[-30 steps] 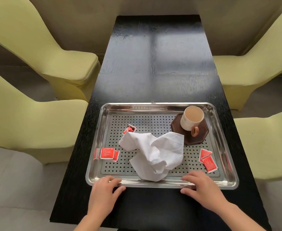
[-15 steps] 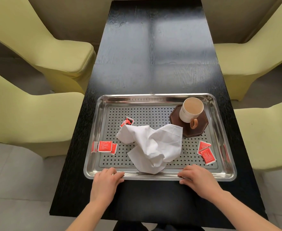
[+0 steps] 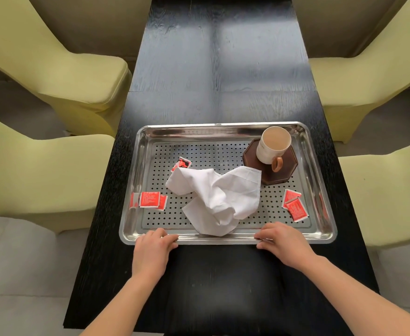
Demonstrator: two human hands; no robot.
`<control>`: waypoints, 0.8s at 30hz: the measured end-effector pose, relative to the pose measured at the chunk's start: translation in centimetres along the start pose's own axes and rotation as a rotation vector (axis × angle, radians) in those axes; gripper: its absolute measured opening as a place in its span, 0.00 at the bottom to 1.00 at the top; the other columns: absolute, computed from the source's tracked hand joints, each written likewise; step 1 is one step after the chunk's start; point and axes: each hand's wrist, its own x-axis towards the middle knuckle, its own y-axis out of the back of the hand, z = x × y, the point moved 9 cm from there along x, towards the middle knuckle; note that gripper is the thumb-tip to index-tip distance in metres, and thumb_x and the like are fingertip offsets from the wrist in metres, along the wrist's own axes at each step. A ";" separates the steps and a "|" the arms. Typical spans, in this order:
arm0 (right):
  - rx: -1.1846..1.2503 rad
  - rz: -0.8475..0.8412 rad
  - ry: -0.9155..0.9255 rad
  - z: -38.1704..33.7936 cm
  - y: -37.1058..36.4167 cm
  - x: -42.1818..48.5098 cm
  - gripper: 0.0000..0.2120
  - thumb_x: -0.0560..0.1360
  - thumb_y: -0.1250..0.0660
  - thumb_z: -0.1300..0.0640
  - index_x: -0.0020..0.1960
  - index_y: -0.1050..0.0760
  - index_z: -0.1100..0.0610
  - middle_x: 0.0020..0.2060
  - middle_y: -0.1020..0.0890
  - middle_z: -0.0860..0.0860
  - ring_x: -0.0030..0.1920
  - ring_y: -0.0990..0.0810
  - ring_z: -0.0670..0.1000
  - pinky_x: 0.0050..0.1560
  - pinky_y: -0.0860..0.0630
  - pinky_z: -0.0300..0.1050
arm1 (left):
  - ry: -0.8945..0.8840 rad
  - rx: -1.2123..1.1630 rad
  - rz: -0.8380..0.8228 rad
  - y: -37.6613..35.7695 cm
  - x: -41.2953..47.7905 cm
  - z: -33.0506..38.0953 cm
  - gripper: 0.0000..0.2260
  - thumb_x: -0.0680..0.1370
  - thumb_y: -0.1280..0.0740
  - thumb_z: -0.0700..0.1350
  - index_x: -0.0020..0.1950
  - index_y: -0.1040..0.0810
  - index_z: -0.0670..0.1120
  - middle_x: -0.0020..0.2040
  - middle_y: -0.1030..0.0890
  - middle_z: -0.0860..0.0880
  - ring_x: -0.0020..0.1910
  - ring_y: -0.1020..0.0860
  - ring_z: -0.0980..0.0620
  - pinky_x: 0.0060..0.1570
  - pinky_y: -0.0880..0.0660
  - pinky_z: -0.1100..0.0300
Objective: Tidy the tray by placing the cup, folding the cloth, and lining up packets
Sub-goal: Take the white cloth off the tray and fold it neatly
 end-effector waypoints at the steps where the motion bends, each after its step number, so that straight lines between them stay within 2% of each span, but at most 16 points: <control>1: -0.002 0.010 -0.004 0.2 0.4 0.5 0.15 0.76 0.32 0.41 0.61 0.19 0.44 0.53 0.19 0.39 0.55 0.23 0.44 0.53 0.24 0.43 | 0.009 0.000 0.001 0.1 0.6 0.1 0.14 0.80 0.35 0.54 0.65 0.21 0.58 0.52 0.20 0.56 0.52 0.24 0.53 0.54 0.28 0.57; 9: -0.029 0.028 -0.004 1.6 3.0 4.6 0.15 0.77 0.32 0.42 0.62 0.20 0.44 0.53 0.19 0.39 0.55 0.23 0.43 0.52 0.23 0.43 | 0.026 0.002 0.019 0.9 4.7 0.5 0.12 0.80 0.34 0.53 0.63 0.19 0.58 0.50 0.19 0.55 0.49 0.23 0.53 0.52 0.26 0.56; 20: -0.023 0.032 0.006 1.3 3.9 9.0 0.14 0.77 0.34 0.41 0.61 0.21 0.42 0.54 0.20 0.38 0.56 0.24 0.44 0.50 0.25 0.42 | 0.031 0.029 0.056 3.1 10.8 -1.1 0.11 0.80 0.34 0.51 0.62 0.19 0.56 0.50 0.19 0.54 0.49 0.22 0.51 0.57 0.28 0.54; 24: -0.022 0.049 0.003 1.8 4.6 9.9 0.14 0.77 0.33 0.41 0.61 0.20 0.43 0.53 0.20 0.38 0.56 0.24 0.43 0.50 0.25 0.42 | 0.014 0.046 0.051 3.0 11.9 -0.9 0.11 0.80 0.34 0.51 0.61 0.18 0.57 0.49 0.19 0.54 0.48 0.23 0.52 0.55 0.27 0.54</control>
